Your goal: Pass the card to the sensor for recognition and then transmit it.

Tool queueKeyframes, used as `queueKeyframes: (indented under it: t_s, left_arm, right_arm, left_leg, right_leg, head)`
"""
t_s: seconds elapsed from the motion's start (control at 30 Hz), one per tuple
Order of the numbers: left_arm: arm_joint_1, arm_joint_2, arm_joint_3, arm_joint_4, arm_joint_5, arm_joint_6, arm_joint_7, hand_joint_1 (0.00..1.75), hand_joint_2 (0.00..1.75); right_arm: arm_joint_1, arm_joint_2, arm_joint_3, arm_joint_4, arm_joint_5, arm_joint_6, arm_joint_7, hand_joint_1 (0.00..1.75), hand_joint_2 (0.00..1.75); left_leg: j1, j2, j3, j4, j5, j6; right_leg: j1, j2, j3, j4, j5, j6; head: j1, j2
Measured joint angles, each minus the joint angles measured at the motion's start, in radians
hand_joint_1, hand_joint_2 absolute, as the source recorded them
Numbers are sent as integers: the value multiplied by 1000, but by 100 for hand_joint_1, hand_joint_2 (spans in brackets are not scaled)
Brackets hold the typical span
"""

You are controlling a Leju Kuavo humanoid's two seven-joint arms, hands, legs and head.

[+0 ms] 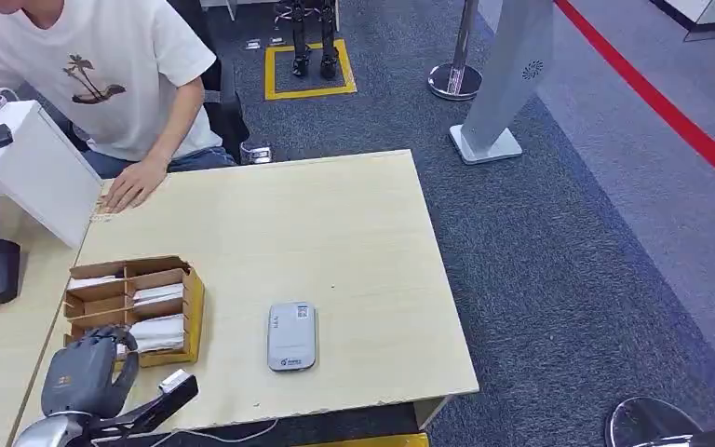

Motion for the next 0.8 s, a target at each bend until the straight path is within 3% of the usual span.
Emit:
queueKeyframes:
  t_s: [0.57,0.8]
  left_arm:
    - [1,-6,0,-2,19,18,-24,175,175]
    - [4,-6,5,-38,15,69,-26,175,175]
  right_arm:
    - [0,0,0,0,-9,3,-10,0,0]
    - [2,0,0,0,-13,3,-10,0,0]
  left_leg:
    - [0,0,0,0,0,0]
    - [0,0,0,0,0,0]
  right_leg:
    - [0,0,0,0,0,0]
    - [0,0,0,0,0,0]
  head:
    - [0,0]
    - [0,0]
